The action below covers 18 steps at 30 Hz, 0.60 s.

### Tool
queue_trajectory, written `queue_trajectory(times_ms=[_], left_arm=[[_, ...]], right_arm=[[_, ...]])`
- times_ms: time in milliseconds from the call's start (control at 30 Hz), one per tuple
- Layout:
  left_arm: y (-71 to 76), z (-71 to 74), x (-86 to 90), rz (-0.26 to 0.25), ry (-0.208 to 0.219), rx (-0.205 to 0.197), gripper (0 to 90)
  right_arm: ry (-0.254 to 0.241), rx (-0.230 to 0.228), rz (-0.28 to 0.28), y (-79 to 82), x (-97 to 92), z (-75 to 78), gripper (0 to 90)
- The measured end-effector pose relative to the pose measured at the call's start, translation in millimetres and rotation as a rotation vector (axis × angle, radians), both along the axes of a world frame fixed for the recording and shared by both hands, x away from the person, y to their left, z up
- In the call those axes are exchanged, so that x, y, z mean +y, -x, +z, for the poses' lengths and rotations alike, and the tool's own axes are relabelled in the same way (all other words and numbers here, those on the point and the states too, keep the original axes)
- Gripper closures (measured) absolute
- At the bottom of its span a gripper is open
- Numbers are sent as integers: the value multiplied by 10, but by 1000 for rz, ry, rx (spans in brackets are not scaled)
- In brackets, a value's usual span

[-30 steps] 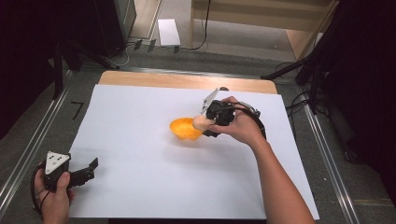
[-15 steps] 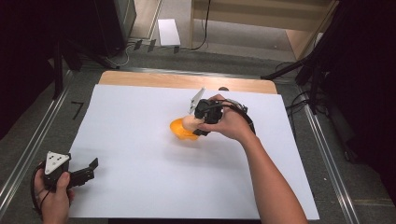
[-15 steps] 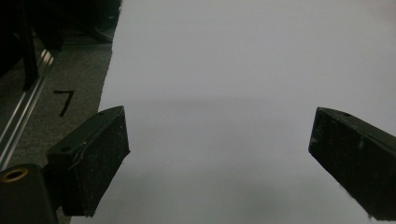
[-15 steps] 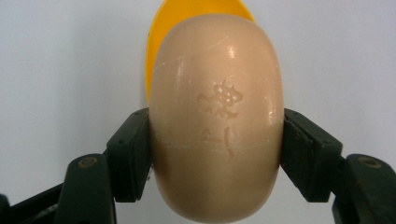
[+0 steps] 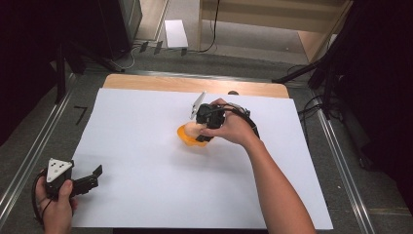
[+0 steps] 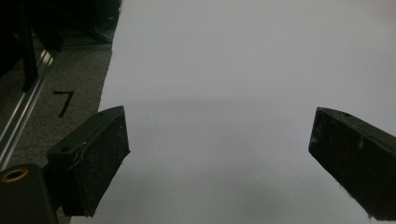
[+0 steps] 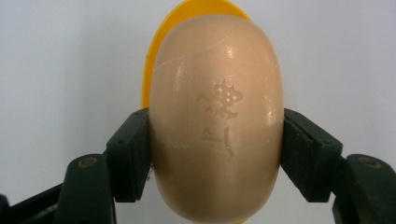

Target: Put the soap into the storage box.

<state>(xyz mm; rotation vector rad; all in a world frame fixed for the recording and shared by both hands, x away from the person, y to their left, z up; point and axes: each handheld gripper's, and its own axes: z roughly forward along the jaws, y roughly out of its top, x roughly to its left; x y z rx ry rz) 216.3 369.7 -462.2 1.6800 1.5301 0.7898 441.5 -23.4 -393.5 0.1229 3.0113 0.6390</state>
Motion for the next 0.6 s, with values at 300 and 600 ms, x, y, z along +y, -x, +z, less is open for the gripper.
queue_trajectory(times_ms=[300,600], left_arm=[[1,-1,-1,0,-1,-2,54],[2,0,-1,-1,-1,-3,54]], right_arm=[[18,-2,16,-23,49,-18,328],[23,6,14,-42,85,-19,327]])
